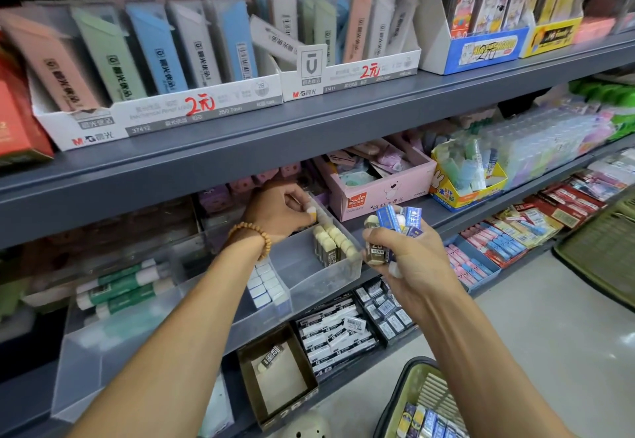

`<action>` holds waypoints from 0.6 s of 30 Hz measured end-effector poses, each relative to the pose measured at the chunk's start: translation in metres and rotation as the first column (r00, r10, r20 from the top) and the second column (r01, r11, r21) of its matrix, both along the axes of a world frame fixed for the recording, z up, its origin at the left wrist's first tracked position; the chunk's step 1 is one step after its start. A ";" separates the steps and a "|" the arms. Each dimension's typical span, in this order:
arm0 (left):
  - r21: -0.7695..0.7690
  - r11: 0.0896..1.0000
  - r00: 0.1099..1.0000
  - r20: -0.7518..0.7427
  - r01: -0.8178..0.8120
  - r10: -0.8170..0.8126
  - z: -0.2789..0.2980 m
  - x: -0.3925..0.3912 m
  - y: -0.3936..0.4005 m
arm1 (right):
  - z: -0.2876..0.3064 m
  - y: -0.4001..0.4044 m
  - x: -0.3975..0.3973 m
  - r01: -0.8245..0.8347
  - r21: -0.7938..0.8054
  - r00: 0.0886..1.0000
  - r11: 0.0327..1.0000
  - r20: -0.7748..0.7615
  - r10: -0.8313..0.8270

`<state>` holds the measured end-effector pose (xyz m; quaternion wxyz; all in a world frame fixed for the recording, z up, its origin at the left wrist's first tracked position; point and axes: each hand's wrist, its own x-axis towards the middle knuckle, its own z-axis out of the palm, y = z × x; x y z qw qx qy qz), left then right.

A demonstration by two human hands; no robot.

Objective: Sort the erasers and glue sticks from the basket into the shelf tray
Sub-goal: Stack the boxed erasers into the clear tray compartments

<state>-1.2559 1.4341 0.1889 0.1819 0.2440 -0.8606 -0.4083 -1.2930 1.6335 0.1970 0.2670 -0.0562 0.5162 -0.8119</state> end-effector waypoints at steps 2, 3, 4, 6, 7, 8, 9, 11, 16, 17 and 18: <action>0.001 1.000 1.000 0.024 -0.013 0.012 0.000 -0.002 0.000 | -0.002 -0.001 0.000 -0.010 0.000 1.000 1.000 -0.007 0.010; -0.007 1.000 0.999 0.031 -0.008 0.009 -0.001 -0.003 0.000 | -0.002 -0.001 0.000 -0.010 0.001 1.000 1.000 -0.013 0.010; -0.022 1.000 0.999 0.032 0.001 -0.001 -0.001 -0.003 0.000 | -0.003 -0.002 0.000 -0.009 0.001 1.000 1.000 -0.016 0.009; -0.039 0.999 0.999 0.032 0.007 -0.006 -0.001 -0.004 0.001 | -0.004 -0.003 -0.001 -0.010 -0.004 1.000 1.000 -0.015 0.010; -0.037 0.999 1.000 0.029 0.008 -0.007 -0.001 -0.004 0.001 | -0.004 -0.003 -0.001 -0.012 -0.004 1.000 1.000 -0.019 0.012; -0.033 0.999 1.000 0.028 0.010 -0.009 -0.002 -0.003 0.001 | -0.005 -0.003 0.000 -0.014 -0.005 1.000 1.000 -0.025 0.014; -0.036 0.999 0.999 0.032 0.013 -0.011 -0.002 -0.003 0.001 | -0.006 -0.003 -0.001 -0.019 -0.009 0.999 1.000 -0.032 0.018; -0.089 0.996 0.999 0.044 0.003 0.001 -0.001 -0.001 0.003 | -0.006 -0.002 0.000 -0.036 -0.025 0.998 0.999 -0.053 0.034; -0.047 0.999 0.996 -0.087 -0.008 0.003 0.022 0.008 0.020 | -0.003 0.000 0.004 -0.094 -0.047 0.991 0.994 -0.102 0.088; 0.054 0.996 0.994 -0.091 0.068 -0.063 0.029 0.012 0.027 | -0.002 0.001 0.005 -0.112 -0.045 0.988 0.993 -0.113 0.106; 0.153 0.975 0.986 -0.079 0.159 -0.148 0.035 0.016 0.034 | -0.001 0.002 0.007 -0.127 -0.044 0.985 0.991 -0.123 0.121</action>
